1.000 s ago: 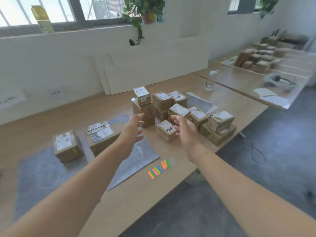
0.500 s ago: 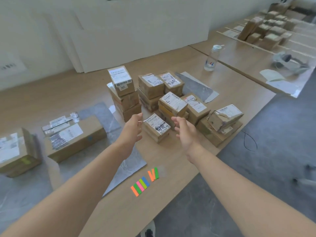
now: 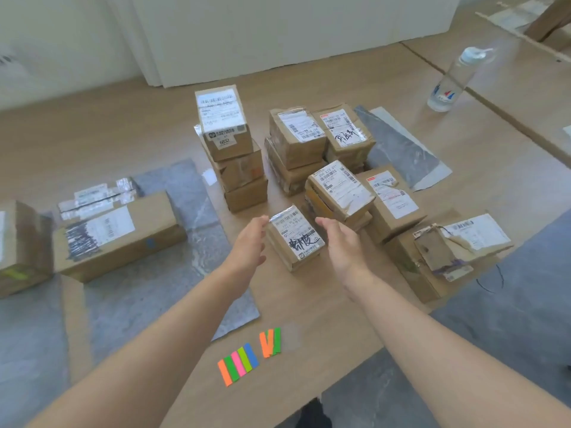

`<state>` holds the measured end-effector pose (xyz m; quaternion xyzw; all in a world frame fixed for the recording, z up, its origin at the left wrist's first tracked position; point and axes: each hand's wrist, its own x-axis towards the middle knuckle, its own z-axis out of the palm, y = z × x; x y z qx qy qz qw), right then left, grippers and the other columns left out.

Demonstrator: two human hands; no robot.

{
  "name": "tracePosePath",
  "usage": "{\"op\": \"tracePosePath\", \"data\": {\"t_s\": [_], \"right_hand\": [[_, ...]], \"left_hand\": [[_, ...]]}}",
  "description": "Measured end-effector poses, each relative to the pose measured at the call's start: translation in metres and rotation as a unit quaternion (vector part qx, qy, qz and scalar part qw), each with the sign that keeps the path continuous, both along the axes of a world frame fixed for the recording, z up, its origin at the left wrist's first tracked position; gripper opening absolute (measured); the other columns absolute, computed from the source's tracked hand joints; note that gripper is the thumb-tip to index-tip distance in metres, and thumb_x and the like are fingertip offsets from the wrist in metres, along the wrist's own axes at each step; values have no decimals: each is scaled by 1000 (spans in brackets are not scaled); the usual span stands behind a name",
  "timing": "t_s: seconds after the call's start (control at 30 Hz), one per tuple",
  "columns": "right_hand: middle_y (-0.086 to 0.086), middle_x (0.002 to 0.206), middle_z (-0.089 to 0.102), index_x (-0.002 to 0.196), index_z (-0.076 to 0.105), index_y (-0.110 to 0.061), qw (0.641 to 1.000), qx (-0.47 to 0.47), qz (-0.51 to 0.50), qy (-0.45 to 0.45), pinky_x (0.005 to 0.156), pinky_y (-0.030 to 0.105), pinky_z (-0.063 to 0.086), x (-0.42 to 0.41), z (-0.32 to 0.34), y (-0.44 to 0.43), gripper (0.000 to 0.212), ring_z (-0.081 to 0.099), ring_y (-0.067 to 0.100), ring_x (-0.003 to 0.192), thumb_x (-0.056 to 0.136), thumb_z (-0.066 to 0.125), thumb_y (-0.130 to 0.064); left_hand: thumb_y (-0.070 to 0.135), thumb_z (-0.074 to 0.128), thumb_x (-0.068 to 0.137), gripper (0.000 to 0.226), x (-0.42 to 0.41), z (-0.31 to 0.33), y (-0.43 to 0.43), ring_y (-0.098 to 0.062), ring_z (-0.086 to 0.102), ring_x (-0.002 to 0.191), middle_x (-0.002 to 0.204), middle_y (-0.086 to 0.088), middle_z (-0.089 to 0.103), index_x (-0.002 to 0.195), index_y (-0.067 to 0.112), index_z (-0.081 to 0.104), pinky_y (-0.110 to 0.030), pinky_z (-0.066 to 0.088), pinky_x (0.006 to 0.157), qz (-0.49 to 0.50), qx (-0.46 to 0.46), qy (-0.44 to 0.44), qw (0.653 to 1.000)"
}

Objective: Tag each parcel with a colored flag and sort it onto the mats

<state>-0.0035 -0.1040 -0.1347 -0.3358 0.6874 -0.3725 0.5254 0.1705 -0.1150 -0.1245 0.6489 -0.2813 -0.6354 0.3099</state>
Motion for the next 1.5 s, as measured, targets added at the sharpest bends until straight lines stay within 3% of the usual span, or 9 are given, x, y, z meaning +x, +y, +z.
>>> {"op": "tracePosePath", "data": {"t_s": [0.17, 0.3, 0.37, 0.5, 0.67, 0.8, 1.13, 1.33, 1.5], "right_hand": [[-37, 67, 64, 83, 65, -33, 997, 24, 71, 19, 67, 3, 42, -12, -28, -21, 32, 56, -26, 70, 106, 44, -30], [-18, 129, 60, 139, 61, -22, 995, 30, 99, 13, 101, 17, 34, -21, -48, -34, 38, 52, -4, 119, 106, 45, -33], [-11, 142, 54, 147, 52, -17, 993, 32, 112, 9, 107, 21, 31, -21, -52, -40, 46, 46, 2, 128, 105, 46, -34], [-7, 128, 69, 125, 69, -18, 990, 46, 135, 20, 112, 36, 43, -18, -58, -42, 50, 61, 12, 122, 94, 48, -50], [10, 101, 78, 101, 74, -3, 987, 57, 149, 14, 83, 29, 52, -13, -59, -44, 41, 73, 20, 97, 104, 45, -32], [8, 100, 78, 99, 76, -5, 986, 65, 151, 10, 75, 27, 49, -8, -52, -39, 41, 66, 14, 85, 103, 47, -34], [-7, 95, 79, 103, 73, -20, 982, 45, 183, -1, 93, 37, 54, 10, 0, -33, 44, 72, 13, 95, 96, 41, -49], [-1, 99, 79, 106, 72, -16, 980, 13, 196, -24, 99, 52, 54, 29, 30, -20, 53, 73, 22, 99, 84, 43, -55], [0, 99, 79, 108, 71, -12, 972, -19, 232, -29, 93, 45, 55, 55, 51, -2, 45, 73, 23, 100, 93, 42, -42]], "left_hand": [[49, 40, 102, 31, -20, -30, -12, -23, 47, 130, 137, 1, 49, 124, 31, 51, -47, 39, 114, 26, 28, -13, 999], [46, 40, 103, 23, -37, -46, -19, -14, 54, 112, 108, 16, 58, 105, 34, 59, -47, 40, 112, 50, 44, -7, 998], [46, 37, 104, 27, -42, -49, -21, -5, 56, 100, 99, 21, 59, 106, 33, 61, -46, 40, 112, 46, 46, -5, 998], [44, 32, 105, 33, -45, -52, -25, -4, 60, 93, 81, 22, 70, 105, 33, 63, -46, 44, 108, 57, 48, -7, 997], [43, 28, 104, 43, -42, -52, -21, -9, 66, 94, 78, 24, 74, 116, 29, 67, -41, 50, 100, 50, 39, -12, 998], [45, 30, 101, 43, -35, -45, -16, -13, 66, 102, 80, 21, 74, 107, 32, 71, -46, 49, 103, 53, 40, -19, 998], [46, 33, 101, 39, -18, 16, -1, -18, 62, 111, 100, 12, 70, 100, 33, 70, -46, 49, 101, 84, -2, -21, 996], [46, 32, 104, 39, -1, 57, 24, -15, 64, 102, 106, 7, 70, 106, 29, 68, -35, 52, 82, 110, -43, -28, 993], [42, 31, 106, 37, 17, 84, 54, -13, 62, 94, 95, 10, 66, 95, 30, 64, -37, 50, 83, 160, -82, -41, 983]]}}
